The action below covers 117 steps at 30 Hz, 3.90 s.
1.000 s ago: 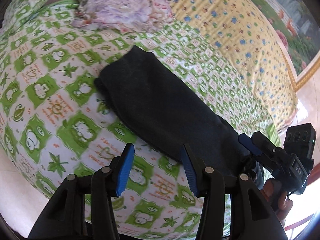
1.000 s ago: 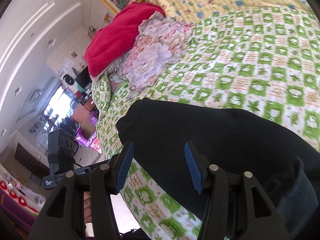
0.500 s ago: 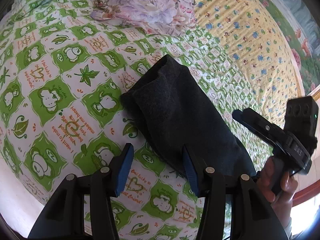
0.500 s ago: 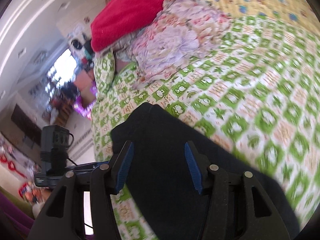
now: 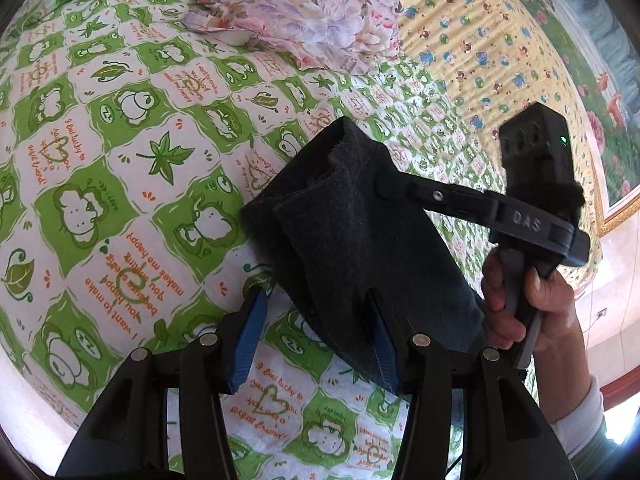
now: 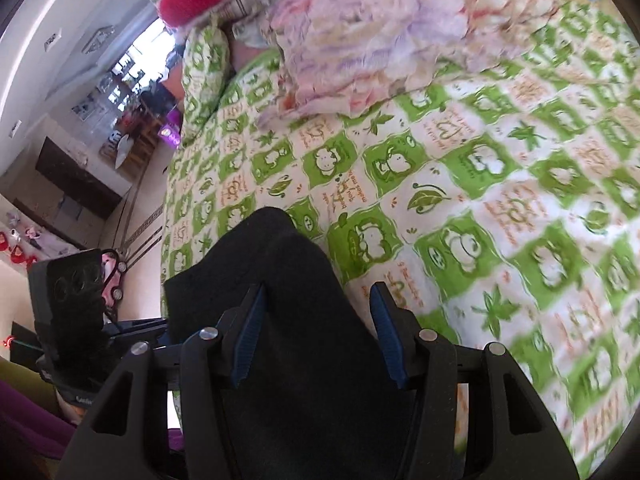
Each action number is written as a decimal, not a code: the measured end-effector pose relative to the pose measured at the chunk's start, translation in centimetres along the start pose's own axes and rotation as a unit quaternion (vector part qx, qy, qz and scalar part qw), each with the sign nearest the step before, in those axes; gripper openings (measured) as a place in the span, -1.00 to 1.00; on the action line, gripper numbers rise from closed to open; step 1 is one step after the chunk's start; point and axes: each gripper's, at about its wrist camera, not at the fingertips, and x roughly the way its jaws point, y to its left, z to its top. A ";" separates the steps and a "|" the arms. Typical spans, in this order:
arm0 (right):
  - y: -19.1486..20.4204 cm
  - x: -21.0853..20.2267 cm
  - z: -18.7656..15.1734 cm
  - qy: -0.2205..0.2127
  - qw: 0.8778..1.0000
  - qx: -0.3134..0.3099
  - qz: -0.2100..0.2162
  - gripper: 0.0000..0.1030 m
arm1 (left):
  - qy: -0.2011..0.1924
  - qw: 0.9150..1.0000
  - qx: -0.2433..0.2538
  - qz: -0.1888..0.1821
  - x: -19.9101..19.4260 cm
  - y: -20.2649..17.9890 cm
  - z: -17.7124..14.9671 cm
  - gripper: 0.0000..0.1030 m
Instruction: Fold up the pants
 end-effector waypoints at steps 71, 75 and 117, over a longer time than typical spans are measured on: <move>-7.3 -27.7 -34.8 -0.392 0.896 0.206 0.015 -0.58 | 0.077 0.902 0.402 -0.136 2.8 -33.8 -18.1 -0.51; -7.7 -27.1 -36.1 -0.377 0.900 0.221 -0.007 -0.57 | 0.086 0.891 0.429 -0.121 4.3 -34.0 -19.9 -0.51; 0.5 -30.5 -42.1 -0.394 0.826 0.327 -0.235 0.57 | 0.086 0.912 0.374 -0.146 2.2 -26.7 -14.3 0.31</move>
